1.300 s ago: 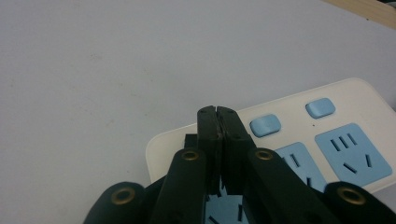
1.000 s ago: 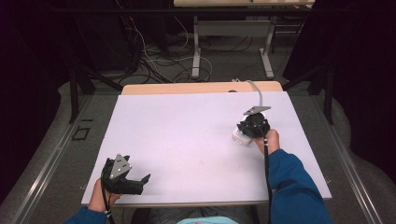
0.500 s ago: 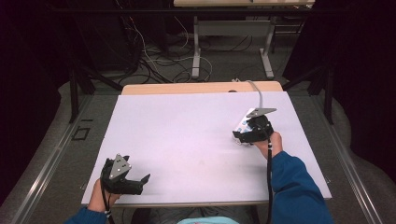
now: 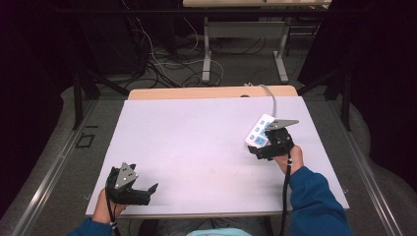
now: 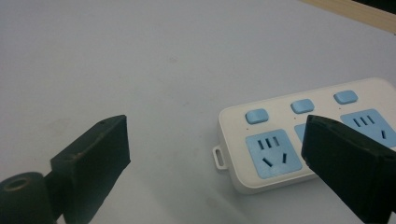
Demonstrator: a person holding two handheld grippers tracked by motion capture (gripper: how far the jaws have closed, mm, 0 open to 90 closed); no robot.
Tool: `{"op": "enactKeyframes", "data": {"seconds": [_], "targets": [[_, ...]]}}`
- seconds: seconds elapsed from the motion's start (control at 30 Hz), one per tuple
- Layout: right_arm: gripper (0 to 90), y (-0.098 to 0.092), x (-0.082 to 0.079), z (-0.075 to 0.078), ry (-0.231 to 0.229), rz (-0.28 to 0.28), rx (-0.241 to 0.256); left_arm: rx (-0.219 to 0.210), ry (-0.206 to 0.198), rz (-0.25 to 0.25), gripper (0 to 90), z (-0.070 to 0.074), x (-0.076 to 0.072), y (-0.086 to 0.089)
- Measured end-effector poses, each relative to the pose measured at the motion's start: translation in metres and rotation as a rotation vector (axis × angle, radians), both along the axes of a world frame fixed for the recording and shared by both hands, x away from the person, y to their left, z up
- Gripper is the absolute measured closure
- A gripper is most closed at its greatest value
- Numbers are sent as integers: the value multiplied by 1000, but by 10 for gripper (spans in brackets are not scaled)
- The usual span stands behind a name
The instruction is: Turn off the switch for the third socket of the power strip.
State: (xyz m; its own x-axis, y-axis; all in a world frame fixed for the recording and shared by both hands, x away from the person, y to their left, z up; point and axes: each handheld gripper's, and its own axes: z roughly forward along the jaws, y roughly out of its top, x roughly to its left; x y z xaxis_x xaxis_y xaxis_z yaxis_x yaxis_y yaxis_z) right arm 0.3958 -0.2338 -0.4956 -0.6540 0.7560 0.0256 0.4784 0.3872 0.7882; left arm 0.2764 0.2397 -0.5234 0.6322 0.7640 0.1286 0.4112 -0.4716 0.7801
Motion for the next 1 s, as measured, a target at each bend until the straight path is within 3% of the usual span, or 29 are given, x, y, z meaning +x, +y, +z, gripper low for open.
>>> {"op": "enactKeyframes", "data": {"seconds": [0.43, 1.0], "targets": [[1, -3, -23, 1, -6, 23, -13, 2, 0, -3, 5, 0, 0, 0], [0, -12, -53, -3, -25, 25, -32, 5, -1, -4, 5, 0, 0, 0]]}}
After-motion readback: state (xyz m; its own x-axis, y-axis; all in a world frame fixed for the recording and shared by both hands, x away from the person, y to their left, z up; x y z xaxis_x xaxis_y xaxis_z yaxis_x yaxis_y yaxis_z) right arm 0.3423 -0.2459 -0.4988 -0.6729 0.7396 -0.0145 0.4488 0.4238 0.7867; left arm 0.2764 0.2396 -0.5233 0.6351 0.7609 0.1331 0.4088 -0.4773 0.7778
